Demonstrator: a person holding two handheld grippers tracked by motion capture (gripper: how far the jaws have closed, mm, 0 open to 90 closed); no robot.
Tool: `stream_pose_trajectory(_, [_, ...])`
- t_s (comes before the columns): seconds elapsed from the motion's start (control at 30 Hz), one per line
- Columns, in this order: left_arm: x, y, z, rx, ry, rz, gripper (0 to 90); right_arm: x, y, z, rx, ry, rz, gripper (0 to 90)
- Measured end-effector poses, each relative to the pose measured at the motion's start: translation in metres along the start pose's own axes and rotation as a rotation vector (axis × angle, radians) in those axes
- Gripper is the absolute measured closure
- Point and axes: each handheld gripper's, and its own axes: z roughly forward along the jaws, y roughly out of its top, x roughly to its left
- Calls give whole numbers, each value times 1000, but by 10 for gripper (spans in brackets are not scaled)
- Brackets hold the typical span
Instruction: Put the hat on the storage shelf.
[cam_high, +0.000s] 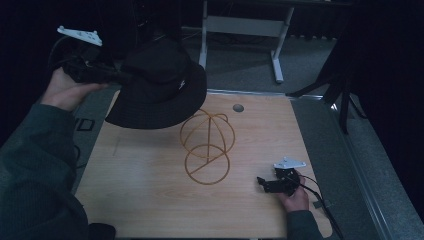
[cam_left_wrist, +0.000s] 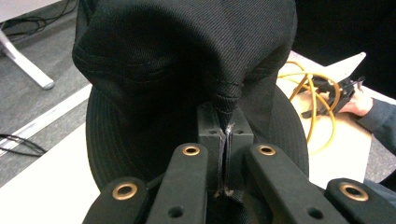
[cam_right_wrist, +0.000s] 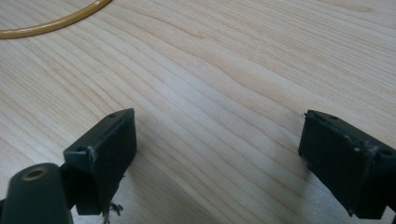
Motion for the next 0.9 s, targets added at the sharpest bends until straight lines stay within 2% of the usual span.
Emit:
stream_pose_trajectory(0.57, [-15, 21, 16, -13, -32, 29, 887, 0, 0, 0, -1, 0, -1, 112])
stream_pose_trajectory(0.6, [-18, 25, 21, -12, -42, 33, 887, 0, 0, 0, -1, 0, 0, 112])
stream_pose_trajectory(0.9, [-32, 35, 35, 2, -73, 67, 887, 0, 0, 0, -1, 0, 0, 112])
